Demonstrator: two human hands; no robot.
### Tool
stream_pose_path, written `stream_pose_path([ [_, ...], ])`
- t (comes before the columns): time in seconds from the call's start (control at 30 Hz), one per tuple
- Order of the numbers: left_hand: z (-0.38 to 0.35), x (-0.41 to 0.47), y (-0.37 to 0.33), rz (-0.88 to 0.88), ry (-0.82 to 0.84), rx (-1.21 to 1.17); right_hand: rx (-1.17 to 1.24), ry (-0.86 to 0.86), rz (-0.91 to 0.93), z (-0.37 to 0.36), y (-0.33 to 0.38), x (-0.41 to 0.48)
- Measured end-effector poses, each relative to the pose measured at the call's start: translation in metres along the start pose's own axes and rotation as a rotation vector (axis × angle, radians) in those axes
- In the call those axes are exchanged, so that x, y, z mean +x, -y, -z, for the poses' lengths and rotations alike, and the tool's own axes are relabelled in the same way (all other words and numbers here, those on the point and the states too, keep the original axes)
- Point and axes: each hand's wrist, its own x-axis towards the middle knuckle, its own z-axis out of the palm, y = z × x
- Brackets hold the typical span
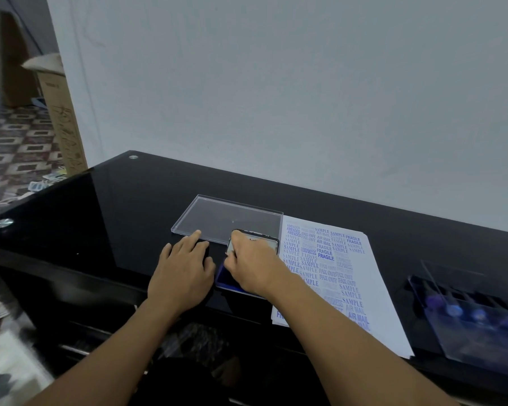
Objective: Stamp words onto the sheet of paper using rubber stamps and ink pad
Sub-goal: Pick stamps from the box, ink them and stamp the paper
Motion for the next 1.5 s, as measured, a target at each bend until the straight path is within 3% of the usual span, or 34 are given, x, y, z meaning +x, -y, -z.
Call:
stream_pose_path([
  [0.43,0.001,-0.001,0.0,-0.006,-0.013,0.002,0.056,0.06,-0.063,0.005,0.003,0.01],
  [1.5,0.001,0.0,0.0,-0.004,-0.001,0.02,0.057,0.027,-0.054,0.005,0.003,0.008],
])
